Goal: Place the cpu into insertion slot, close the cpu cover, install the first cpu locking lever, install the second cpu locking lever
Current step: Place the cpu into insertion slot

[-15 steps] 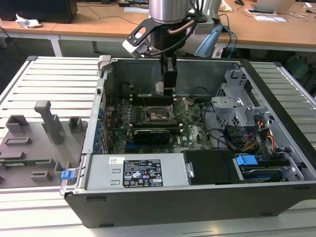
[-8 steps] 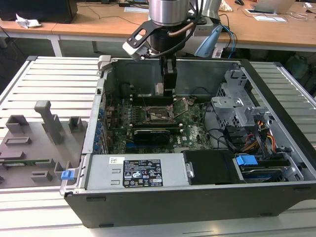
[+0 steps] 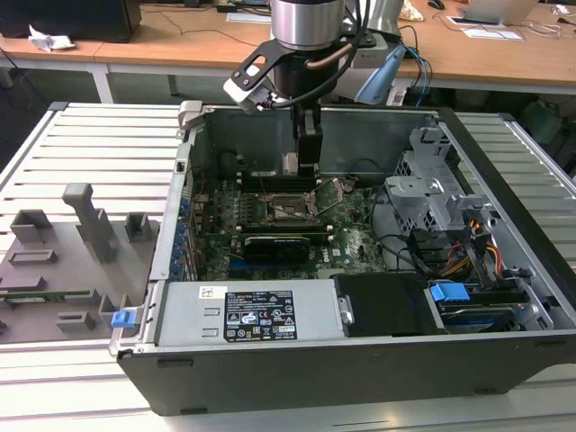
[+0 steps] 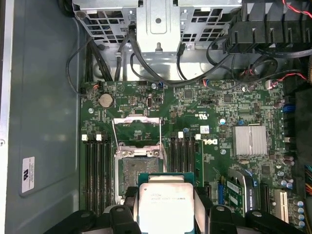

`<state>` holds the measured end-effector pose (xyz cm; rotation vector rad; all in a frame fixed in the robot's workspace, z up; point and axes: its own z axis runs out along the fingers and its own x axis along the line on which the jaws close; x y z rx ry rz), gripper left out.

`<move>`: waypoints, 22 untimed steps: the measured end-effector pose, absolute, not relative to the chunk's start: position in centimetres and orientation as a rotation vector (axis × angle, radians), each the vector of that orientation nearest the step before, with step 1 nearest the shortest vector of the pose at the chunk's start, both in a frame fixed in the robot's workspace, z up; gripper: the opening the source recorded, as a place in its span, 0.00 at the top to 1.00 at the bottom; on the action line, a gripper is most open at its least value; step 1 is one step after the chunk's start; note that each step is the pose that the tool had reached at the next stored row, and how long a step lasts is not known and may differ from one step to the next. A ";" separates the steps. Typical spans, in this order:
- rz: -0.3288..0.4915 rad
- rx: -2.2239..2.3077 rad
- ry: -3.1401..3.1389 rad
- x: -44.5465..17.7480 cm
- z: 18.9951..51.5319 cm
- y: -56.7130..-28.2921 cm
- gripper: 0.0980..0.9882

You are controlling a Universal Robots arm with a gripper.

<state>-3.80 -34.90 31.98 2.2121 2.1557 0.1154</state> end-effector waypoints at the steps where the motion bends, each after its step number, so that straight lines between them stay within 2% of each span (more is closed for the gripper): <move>1: 0.115 2.212 2.156 -3.8 32.0 -34.9 0.50; 22: 0.115 2.212 2.155 -3.8 31.3 -34.9 0.50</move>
